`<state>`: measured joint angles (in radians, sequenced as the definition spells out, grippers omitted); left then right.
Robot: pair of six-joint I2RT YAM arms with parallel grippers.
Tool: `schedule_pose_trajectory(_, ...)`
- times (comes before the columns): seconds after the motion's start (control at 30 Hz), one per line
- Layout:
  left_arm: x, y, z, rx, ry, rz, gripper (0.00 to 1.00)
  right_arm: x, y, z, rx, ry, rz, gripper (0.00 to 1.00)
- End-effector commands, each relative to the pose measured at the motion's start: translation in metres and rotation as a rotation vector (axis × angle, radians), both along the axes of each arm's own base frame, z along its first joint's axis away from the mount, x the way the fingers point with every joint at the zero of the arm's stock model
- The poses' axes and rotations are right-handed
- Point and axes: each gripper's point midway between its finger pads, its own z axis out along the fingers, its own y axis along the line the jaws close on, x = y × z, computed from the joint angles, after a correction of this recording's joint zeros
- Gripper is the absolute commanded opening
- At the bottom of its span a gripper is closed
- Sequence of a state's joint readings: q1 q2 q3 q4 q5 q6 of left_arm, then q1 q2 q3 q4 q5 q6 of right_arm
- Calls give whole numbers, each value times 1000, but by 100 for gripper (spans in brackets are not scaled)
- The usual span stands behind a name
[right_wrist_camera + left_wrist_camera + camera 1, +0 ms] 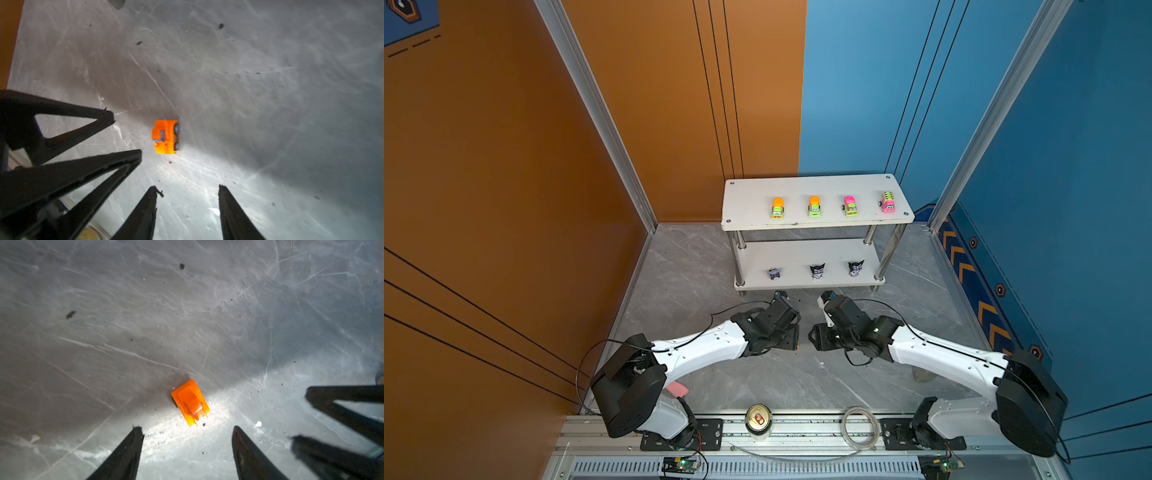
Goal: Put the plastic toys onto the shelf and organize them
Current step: 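Set the orange car on the table below the open left gripper, then close the left gripper on the orange car while the right gripper draws back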
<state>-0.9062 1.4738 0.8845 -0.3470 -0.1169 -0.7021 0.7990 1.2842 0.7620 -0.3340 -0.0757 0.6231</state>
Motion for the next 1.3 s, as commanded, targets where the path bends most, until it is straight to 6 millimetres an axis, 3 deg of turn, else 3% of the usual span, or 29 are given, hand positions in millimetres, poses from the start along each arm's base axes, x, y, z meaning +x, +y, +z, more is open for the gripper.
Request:
schedule_pose_trajectory(0.0, -12, 8, -20, 82, 38, 55, 71, -10, -42, -16, -57, 44, -51, 50)
schedule_pose_trajectory(0.13, -16, -8, -35, 112, 66, 54, 69, -5, -65, -12, -16, 42, -111, 50)
schedule_pose_trajectory(0.37, -13, -25, -60, 155, 94, 63, 62, -7, -77, -11, -23, 27, -95, 50)
schedule_pose_trajectory(0.57, -6, -24, -67, 173, 102, 79, 48, -11, -83, -23, -24, 50, -89, 50)
schedule_pose_trajectory(0.6, 0, -33, -58, 149, 87, 79, 47, -11, -84, -24, -22, 55, -88, 50)
schedule_pose_trajectory(0.8, 7, -39, -53, 156, 83, 59, 38, -10, -88, -30, 1, 75, -96, 49)
schedule_pose_trajectory(0.87, 8, -41, -54, 169, 86, 49, 38, -8, -89, -30, 10, 76, -98, 49)
schedule_pose_trajectory(1.0, 12, -39, -57, 190, 91, 45, 60, -6, -90, -30, 24, 75, -106, 49)
schedule_pose_trajectory(1.17, 20, -41, -56, 193, 85, 45, 60, -5, -90, -32, 36, 85, -105, 49)
schedule_pose_trajectory(1.27, 25, -45, -53, 191, 74, 36, 51, -5, -90, -34, 39, 93, -104, 48)
